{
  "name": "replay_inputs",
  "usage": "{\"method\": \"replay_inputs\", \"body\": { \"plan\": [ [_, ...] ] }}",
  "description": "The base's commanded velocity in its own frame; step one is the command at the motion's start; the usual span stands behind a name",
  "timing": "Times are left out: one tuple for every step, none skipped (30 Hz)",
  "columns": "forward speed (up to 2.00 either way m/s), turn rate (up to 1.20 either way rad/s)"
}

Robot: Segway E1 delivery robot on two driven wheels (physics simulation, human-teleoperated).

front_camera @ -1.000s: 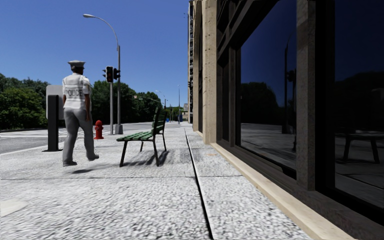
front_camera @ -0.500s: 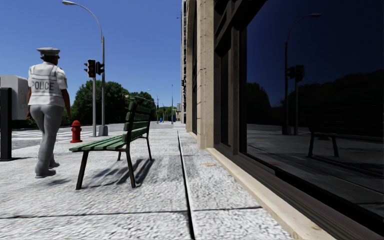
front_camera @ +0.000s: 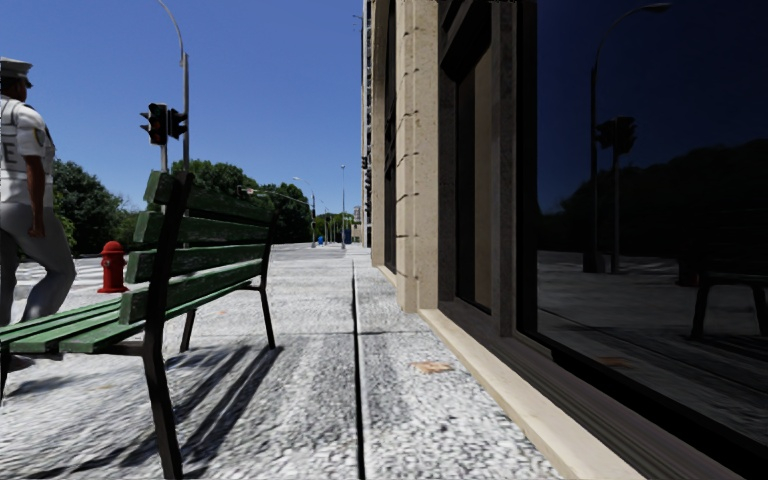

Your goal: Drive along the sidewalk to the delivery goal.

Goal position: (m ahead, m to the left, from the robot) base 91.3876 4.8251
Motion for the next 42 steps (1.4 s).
{"method": "replay_inputs", "body": {
  "plan": [
    [2.00, 0.00],
    [2.00, 0.00],
    [2.00, 0.00],
    [2.00, 0.00],
    [2.00, 0.00],
    [2.00, 0.00],
    [2.00, 0.00],
    [2.00, 0.02],
    [2.00, 0.05],
    [2.00, 0.06],
    [2.00, 0.06],
    [2.00, 0.10],
    [2.00, 0.16],
    [2.00, 0.25],
    [2.00, 0.28],
    [2.00, 0.28],
    [2.00, 0.29],
    [2.00, 0.29],
    [2.00, 0.29],
    [2.00, 0.29],
    [2.00, 0.29],
    [2.00, 0.29],
    [2.00, 0.29],
    [2.00, 0.29],
    [2.00, 0.29],
    [2.00, 0.29],
    [2.00, 0.29],
    [2.00, 0.25],
    [2.00, 0.25],
    [2.00, 0.24],
    [2.00, 0.27],
    [2.00, 0.28],
    [2.00, 0.28],
    [2.00, 0.28],
    [2.00, 0.28],
    [2.00, 0.28],
    [2.00, 0.28],
    [2.00, 0.28],
    [2.00, 0.28],
    [2.00, 0.17],
    [2.00, 0.08],
    [2.00, 0.08]
  ]
}}
